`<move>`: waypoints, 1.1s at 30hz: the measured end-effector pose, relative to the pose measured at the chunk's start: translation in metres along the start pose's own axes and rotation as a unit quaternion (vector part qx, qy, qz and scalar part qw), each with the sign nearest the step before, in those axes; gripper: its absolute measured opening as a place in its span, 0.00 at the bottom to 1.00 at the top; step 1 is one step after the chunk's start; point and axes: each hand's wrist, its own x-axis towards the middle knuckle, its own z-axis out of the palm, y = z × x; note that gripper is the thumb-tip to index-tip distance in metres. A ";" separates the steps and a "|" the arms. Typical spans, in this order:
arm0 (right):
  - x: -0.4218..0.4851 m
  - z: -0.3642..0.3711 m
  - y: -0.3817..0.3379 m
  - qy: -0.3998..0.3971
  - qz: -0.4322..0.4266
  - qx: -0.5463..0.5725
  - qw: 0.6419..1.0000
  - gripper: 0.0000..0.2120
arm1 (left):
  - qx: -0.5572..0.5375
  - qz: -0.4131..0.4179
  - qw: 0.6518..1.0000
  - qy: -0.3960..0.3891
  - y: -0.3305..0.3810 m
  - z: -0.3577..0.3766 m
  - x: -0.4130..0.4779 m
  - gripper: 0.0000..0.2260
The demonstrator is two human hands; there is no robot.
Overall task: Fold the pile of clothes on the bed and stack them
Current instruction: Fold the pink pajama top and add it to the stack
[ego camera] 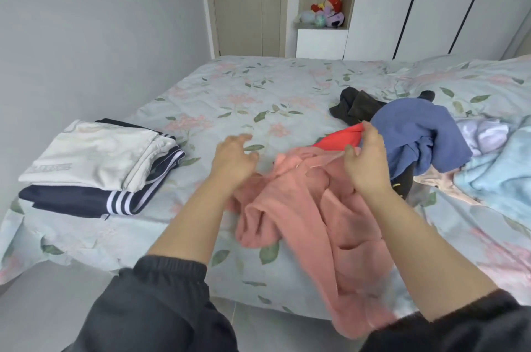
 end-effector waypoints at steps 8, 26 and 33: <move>-0.042 0.029 0.052 -0.143 0.094 -0.115 0.978 0.38 | 0.071 0.016 0.990 -0.122 -0.038 0.058 -0.041 0.27; -0.019 -0.029 0.056 -0.075 -0.057 -0.042 0.995 0.23 | 0.056 0.007 0.997 -0.049 -0.026 0.086 -0.018 0.25; -0.017 -0.025 0.054 0.081 0.055 -0.037 0.995 0.13 | -0.380 -0.246 0.824 0.342 -0.039 0.043 -0.010 0.13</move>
